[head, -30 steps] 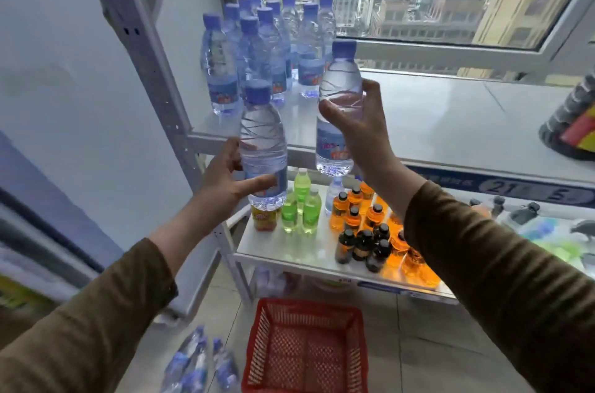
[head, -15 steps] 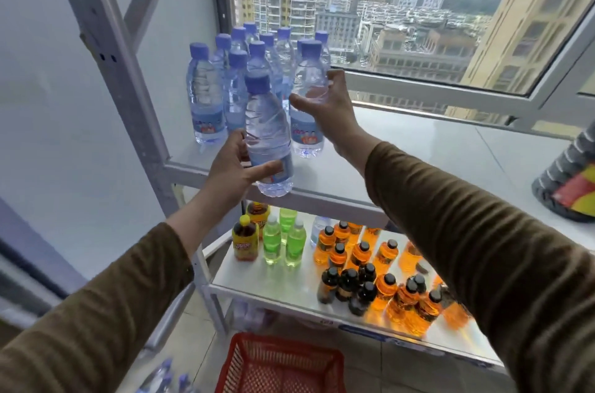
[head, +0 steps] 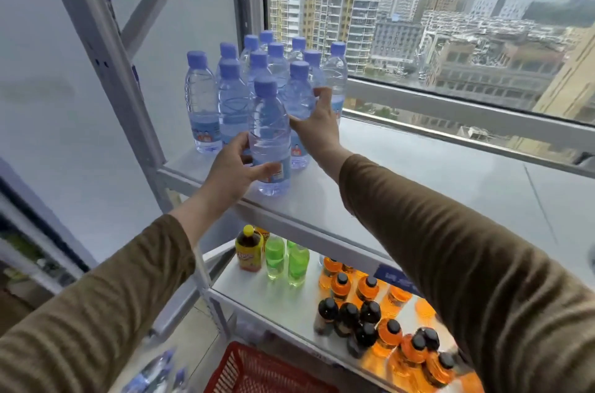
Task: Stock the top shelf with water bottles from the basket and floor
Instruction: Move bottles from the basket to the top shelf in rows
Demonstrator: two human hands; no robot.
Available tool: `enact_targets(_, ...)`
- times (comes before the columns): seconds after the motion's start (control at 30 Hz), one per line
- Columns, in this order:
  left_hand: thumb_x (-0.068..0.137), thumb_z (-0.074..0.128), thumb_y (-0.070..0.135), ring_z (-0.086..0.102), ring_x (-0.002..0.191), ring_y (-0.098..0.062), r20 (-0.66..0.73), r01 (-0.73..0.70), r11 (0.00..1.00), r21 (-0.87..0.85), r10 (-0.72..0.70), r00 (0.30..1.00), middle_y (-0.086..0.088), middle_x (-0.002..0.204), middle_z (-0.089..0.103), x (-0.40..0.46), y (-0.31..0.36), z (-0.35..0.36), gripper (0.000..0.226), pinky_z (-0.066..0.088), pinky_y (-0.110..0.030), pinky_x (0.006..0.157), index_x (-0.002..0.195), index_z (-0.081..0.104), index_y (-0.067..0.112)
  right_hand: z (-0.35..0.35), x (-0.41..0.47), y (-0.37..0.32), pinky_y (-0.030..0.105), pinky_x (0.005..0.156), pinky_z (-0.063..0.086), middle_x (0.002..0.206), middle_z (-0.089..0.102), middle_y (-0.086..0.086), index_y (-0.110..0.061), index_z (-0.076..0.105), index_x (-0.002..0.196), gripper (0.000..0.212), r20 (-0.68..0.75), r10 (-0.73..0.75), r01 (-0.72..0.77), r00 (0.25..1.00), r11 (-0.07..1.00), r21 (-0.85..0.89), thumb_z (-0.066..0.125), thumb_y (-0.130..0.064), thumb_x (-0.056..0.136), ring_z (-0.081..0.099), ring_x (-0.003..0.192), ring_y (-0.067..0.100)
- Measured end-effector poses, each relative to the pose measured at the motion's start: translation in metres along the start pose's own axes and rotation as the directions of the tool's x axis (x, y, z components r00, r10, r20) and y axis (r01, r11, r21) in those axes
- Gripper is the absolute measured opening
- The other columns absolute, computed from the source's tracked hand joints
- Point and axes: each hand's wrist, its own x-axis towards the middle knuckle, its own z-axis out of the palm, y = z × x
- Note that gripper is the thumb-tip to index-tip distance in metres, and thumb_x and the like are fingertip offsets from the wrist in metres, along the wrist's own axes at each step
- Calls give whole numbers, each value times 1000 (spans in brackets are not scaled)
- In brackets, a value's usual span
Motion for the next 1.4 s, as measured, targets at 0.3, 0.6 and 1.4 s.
enact_targets(0.3,73,89,15,65,108,-4,-59,42,999,28,-41,997,7,119,68,-21,-24,16,67,53,-23,92,129,53,23,-25,-17,36,24,83,55,115,62,-1,-12,43,138,76,234,34,-47,972,997,53,91,-17,79,63,95,7)
enact_targets(0.6,70,91,19,67,103,-8,-144,15,977,214,16,989,17,112,68,-17,-26,27,65,52,-29,89,121,51,30,-22,-26,54,38,99,53,122,64,-1,-14,47,137,63,341,109,-87,934,993,-79,84,-18,87,59,107,16)
enact_targets(1.4,73,88,34,64,108,-18,-236,104,923,370,-15,972,4,122,68,0,-22,31,67,52,-39,95,128,51,20,-12,-27,46,50,109,51,145,62,10,-12,42,143,62,306,145,-90,941,979,-185,78,-16,93,61,130,32)
